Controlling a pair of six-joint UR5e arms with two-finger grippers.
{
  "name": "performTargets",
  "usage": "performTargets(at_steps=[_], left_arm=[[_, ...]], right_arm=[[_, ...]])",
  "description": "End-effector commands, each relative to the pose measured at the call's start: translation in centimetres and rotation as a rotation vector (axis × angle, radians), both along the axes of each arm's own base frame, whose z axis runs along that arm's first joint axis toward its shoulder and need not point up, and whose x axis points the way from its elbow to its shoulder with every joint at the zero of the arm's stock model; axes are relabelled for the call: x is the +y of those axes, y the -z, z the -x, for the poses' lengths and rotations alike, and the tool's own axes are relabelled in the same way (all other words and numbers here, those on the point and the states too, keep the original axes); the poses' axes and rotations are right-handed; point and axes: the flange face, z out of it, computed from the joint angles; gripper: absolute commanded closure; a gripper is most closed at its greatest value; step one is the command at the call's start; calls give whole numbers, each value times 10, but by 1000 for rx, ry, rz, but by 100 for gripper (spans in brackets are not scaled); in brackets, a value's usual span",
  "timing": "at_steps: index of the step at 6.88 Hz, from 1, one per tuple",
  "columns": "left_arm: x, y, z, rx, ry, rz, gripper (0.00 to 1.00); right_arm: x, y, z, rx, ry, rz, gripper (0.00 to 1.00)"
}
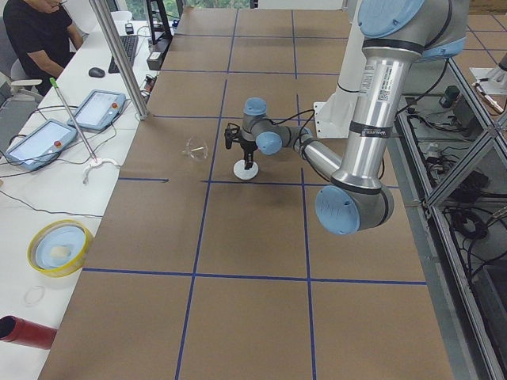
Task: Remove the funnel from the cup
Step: 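Lift the white lid off the table with the left gripper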
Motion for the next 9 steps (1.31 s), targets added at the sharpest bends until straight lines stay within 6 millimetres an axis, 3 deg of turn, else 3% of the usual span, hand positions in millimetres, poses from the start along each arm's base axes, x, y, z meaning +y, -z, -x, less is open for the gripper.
performTargets(at_steps=[1,2,4,5,7,8,9], left_arm=[[-1,0,0,0,1,0,63],[-3,0,3,0,8,0,72],[-6,5,9,3,18,-3,100],[-6,16,19,2,28,-3,100],[-3,68,70,-24,64,-5,100],[10,101,84,-31,64,1,100],[11,135,85,-35,67,11,100]], right_arm=[[0,0,0,0,0,0,0],[0,0,0,0,0,0,0],[0,0,0,0,0,0,0],[0,0,0,0,0,0,0],[0,0,0,0,0,0,0],[0,0,0,0,0,0,0],[0,0,0,0,0,0,0]])
